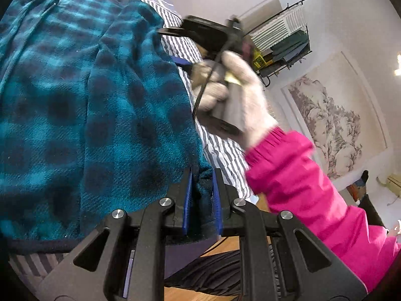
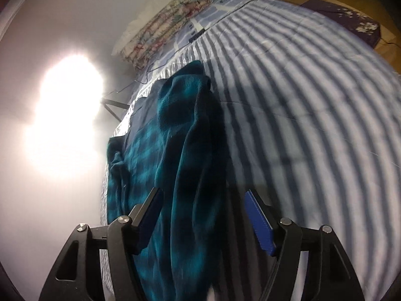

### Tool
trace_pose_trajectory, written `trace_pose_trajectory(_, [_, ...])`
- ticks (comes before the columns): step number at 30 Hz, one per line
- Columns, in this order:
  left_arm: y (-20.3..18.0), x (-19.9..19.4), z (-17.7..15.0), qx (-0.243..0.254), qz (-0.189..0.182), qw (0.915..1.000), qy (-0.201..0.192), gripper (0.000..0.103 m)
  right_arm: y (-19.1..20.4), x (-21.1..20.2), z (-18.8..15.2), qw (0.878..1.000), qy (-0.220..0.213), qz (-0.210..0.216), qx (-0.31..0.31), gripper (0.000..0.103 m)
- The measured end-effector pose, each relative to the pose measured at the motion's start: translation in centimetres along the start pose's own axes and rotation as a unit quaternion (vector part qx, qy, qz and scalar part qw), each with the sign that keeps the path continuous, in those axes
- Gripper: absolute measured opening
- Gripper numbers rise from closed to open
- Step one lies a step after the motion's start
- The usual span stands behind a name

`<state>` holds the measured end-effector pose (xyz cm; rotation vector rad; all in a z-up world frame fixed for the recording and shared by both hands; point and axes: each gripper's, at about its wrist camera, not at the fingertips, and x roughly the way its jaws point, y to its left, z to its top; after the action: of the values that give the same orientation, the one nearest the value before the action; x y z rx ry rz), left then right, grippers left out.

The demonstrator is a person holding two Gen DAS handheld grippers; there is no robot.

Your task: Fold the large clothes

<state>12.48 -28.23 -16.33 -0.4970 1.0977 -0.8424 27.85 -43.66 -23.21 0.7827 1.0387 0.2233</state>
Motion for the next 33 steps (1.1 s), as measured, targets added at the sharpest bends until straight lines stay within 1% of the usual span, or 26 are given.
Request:
trace_pose_trajectory(1, [0.1,0.0,0.1,-0.001,-0.003,1.0,0.0,0.014,0.2,0.9,0.2,1.0,0.006,-0.005,0.001,0.058])
trace_pose_trajectory(2, [0.3,-0.1,0.2,-0.002,-0.004,1.0,0.0,0.014,0.4,2.0,0.4,1.0,0.015,-0.009,0.002,0.044])
trace_pose_trajectory(3, [0.5,-0.2,0.2,-0.003,-0.005,1.0,-0.002,0.014,0.7,3.0,0.5,1.0,0.027,-0.01,0.003,0.035])
trace_pose_trajectory(4, [0.9,-0.5,0.3,-0.006,-0.008,0.9999,-0.003,0.014,0.9,3.7,0.6,0.999,0.034,-0.014,0.002,0.023])
trace_pose_trajectory(5, [1.3,-0.8,0.4,-0.012,-0.012,0.9998,-0.006,0.014,1.5,4.1,0.7,0.999,0.035,-0.025,-0.003,0.018])
trace_pose_trajectory(7, [2.1,-1.3,0.5,-0.022,-0.019,0.9995,-0.012,0.014,3.1,4.3,0.8,0.998,0.036,-0.053,-0.026,0.013])
trace_pose_trajectory(12, [3.8,-2.7,-0.1,-0.038,-0.029,0.9986,-0.022,0.013,7.3,4.1,0.9,0.99,0.026,-0.115,-0.076,0.01])
trace_pose_trajectory(16, [5.4,-4.3,-0.9,-0.057,-0.039,0.9972,-0.028,0.011,11.6,3.8,0.2,0.977,0.014,-0.166,-0.13,0.009])
trace_pose_trajectory(18, [6.2,-5.3,-1.4,-0.064,-0.037,0.9966,-0.034,0.011,13.9,4.1,-0.3,0.968,0.01,-0.193,-0.158,0.009])
trace_pose_trajectory(22, [8.2,-7.0,-2.2,-0.092,-0.034,0.9941,-0.046,0.01,18.5,6.2,-2.0,0.945,0.014,-0.235,-0.226,0.009])
trace_pose_trajectory(25, [9.7,-7.8,-2.9,-0.115,-0.024,0.9918,-0.052,0.01,21.7,9.2,-3.9,0.926,0.026,-0.256,-0.277,0.009])
trace_pose_trajectory(27, [10.8,-8.0,-3.3,-0.128,-0.016,0.9903,-0.053,0.01,23.5,11.8,-5.5,0.907,0.036,-0.276,-0.316,0.009])
trace_pose_trajectory(29, [11.7,-7.9,-3.6,-0.14,-0.01,0.9888,-0.05,0.01,24.7,14.8,-7.5,0.884,0.048,-0.298,-0.356,0.009])
trace_pose_trajectory(30, [12.1,-7.8,-3.8,-0.147,-0.007,0.988,-0.048,0.01,25.0,16.2,-8.2,0.877,0.055,-0.305,-0.368,0.009])
trace_pose_trajectory(32, [12.3,-7.7,-4.1,-0.151,-0.002,0.9874,-0.046,0.01,24.8,18.2,-9.1,0.869,0.064,-0.315,-0.377,0.009])
trace_pose_trajectory(33, [12.3,-7.6,-4.2,-0.151,0.001,0.9875,-0.046,0.01,24.5,18.8,-9.3,0.867,0.065,-0.317,-0.379,0.009])
